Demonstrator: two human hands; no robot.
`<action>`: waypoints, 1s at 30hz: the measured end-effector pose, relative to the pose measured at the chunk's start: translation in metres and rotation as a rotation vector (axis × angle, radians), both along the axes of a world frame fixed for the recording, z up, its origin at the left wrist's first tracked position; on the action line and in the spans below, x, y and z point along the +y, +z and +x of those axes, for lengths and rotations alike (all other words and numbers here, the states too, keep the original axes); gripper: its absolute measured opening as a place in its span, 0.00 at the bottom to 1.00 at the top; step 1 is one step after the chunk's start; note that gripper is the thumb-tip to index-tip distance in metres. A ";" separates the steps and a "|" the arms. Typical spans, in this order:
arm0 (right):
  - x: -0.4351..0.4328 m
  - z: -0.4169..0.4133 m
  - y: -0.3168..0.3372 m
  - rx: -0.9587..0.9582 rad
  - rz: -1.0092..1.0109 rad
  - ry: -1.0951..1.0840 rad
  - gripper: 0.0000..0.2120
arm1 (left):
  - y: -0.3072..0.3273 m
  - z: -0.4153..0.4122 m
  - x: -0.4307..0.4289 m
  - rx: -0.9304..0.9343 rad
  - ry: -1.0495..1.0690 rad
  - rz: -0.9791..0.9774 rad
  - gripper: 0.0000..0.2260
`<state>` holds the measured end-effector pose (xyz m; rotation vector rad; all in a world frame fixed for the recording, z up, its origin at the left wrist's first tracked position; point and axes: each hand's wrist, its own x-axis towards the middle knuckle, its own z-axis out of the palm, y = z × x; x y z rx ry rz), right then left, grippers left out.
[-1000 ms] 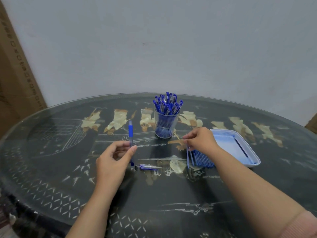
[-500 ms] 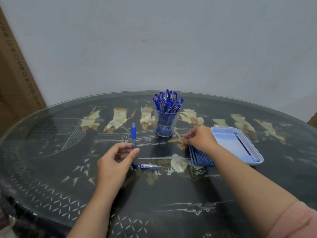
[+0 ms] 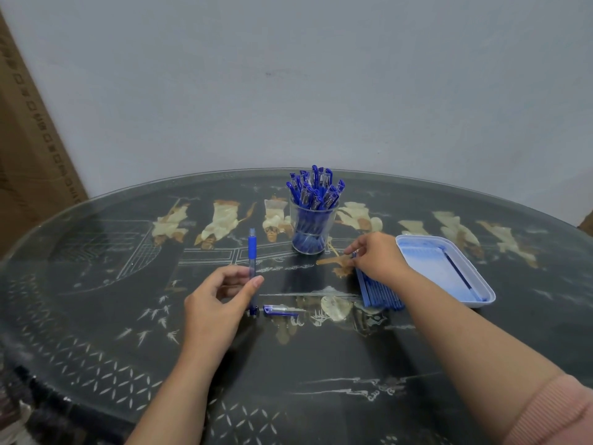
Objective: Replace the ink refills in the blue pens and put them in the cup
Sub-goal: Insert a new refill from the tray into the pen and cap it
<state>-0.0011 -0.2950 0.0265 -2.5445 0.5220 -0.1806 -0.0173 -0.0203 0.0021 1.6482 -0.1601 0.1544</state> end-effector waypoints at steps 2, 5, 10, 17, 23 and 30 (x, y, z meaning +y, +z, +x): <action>0.000 0.000 -0.001 0.006 -0.011 0.008 0.10 | 0.000 0.000 0.000 0.001 0.004 -0.001 0.06; 0.001 -0.001 -0.001 0.011 -0.004 0.011 0.08 | -0.001 0.000 0.000 0.003 0.005 -0.007 0.07; 0.000 -0.006 0.002 -0.097 0.042 -0.006 0.07 | 0.000 0.000 0.001 -0.013 0.007 -0.010 0.07; -0.051 -0.051 0.016 -0.268 -0.091 -0.319 0.10 | 0.003 -0.004 0.002 -0.029 -0.020 -0.037 0.09; -0.084 -0.077 0.008 0.257 -0.438 -0.403 0.16 | 0.007 -0.012 -0.003 -0.074 -0.028 -0.074 0.11; -0.082 -0.073 0.000 0.337 -0.557 -0.391 0.16 | 0.002 -0.019 -0.009 -0.096 -0.032 -0.088 0.10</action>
